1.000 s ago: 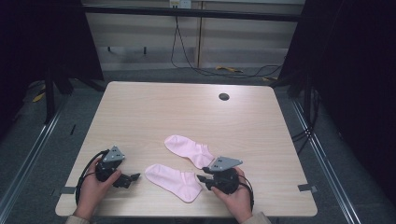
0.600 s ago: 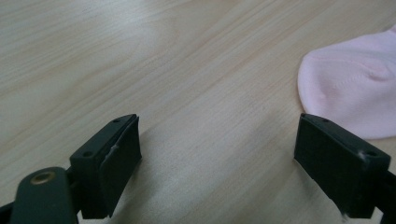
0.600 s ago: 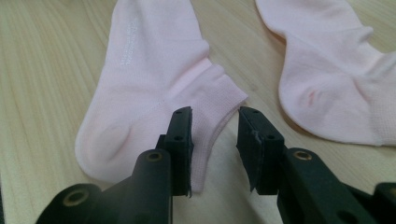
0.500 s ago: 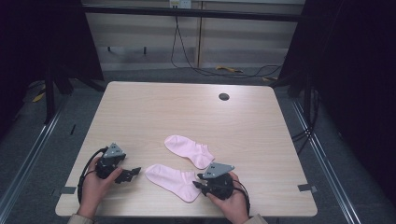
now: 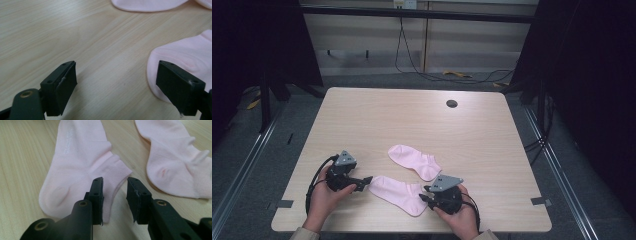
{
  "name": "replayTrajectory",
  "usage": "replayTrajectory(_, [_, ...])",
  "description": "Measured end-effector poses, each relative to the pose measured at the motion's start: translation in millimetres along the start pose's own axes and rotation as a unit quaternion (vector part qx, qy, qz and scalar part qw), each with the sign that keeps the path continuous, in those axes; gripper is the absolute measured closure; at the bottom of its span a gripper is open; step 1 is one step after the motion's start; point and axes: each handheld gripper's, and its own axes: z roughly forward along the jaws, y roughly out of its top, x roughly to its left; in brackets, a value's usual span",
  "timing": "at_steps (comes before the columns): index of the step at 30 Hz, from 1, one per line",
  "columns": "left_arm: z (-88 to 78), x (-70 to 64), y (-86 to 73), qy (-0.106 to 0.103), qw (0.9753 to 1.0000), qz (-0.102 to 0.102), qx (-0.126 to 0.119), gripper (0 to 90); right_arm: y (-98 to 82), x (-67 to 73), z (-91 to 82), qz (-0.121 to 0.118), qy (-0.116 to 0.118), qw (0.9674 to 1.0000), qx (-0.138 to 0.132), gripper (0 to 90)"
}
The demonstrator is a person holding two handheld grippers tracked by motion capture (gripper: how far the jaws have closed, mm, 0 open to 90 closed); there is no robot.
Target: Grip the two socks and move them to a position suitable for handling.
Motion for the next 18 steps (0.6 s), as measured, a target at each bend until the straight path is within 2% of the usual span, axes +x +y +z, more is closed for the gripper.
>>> replayTrajectory(1, [0.5,-3.4,1.3,0.001,0.9998,0.018,0.006,23.0,0.2,0.6,-0.2,-0.001,-0.003,1.0000,0.001,66.3])
replayTrajectory(5, [2.2,-5.7,1.7,0.003,0.9994,0.030,0.016,33.0,0.1,1.4,-0.2,-0.001,-0.006,1.0000,0.000,66.3])
replayTrajectory(9, [1.3,-9.0,1.5,-0.012,0.9989,0.043,0.015,43.0,-0.6,3.0,-0.4,0.002,-0.012,0.9999,-0.002,66.1])
replayTrajectory(10, [0.6,-9.9,1.6,-0.012,0.9985,0.051,0.015,46.4,-0.6,3.5,-0.5,0.002,-0.015,0.9999,-0.002,65.0])
replayTrajectory(11, [0.6,-9.9,1.6,-0.012,0.9985,0.051,0.015,48.9,-0.7,3.9,-0.7,0.004,-0.019,0.9998,-0.002,64.9])
replayTrajectory(12, [0.2,-12.9,2.1,-0.015,0.9977,0.064,0.016,50.5,-1.1,4.1,-0.7,0.005,-0.021,0.9998,-0.003,65.0])
replayTrajectory(13, [0.2,-12.9,2.1,-0.015,0.9977,0.064,0.016,54.5,-1.1,4.1,-0.7,0.005,-0.021,0.9998,-0.003,65.0])
replayTrajectory(14, [-0.1,-13.4,2.3,-0.017,0.9976,0.065,0.017,54.5,-1.3,4.2,-1.0,0.006,-0.023,0.9997,-0.002,65.0])
replayTrajectory(15, [0.2,-13.9,2.3,-0.022,0.9980,0.057,0.018,56.0,-1.7,4.1,-1.1,0.009,-0.024,0.9997,-0.001,65.7])
replayTrajectory(18, [-0.3,-14.7,3.3,-0.024,0.9977,0.058,0.023,59.7,-3.2,3.7,-0.7,0.021,-0.024,0.9995,-0.006,66.1])
